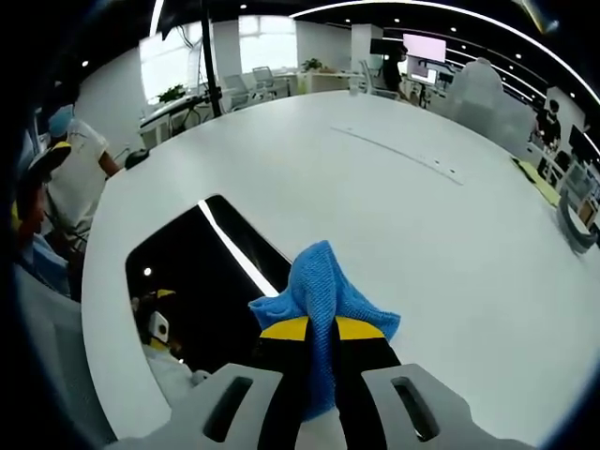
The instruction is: Wipe the mirror surface with the cleaning cloth until all visible marks leave the cleaned area.
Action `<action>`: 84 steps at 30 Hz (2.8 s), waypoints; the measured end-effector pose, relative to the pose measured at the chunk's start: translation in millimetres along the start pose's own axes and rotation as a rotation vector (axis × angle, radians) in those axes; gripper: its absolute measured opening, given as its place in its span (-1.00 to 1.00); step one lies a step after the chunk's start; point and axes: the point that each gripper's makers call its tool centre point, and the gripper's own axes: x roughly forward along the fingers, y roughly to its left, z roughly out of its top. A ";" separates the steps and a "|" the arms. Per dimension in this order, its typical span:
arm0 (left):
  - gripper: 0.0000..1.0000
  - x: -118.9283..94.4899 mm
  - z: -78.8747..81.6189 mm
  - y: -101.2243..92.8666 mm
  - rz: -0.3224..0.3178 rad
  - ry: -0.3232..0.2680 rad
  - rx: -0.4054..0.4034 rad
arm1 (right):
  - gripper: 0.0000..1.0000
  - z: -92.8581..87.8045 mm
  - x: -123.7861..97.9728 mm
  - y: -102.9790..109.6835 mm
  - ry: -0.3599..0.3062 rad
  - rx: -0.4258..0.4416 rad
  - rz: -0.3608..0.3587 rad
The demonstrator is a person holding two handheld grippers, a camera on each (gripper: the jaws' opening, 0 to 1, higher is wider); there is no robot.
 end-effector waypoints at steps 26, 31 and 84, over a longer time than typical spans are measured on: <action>0.28 -4.1 -3.6 4.7 0.000 0.004 0.003 | -0.92 3.4 2.6 6.4 -0.003 -0.013 0.009; 0.28 -3.7 -3.3 5.1 -0.001 0.003 0.002 | -0.92 3.1 2.1 8.8 -0.003 -0.016 0.010; 0.26 3.4 6.5 5.0 -0.020 -0.019 0.027 | -0.92 -3.1 -3.5 18.3 -0.008 -0.026 0.004</action>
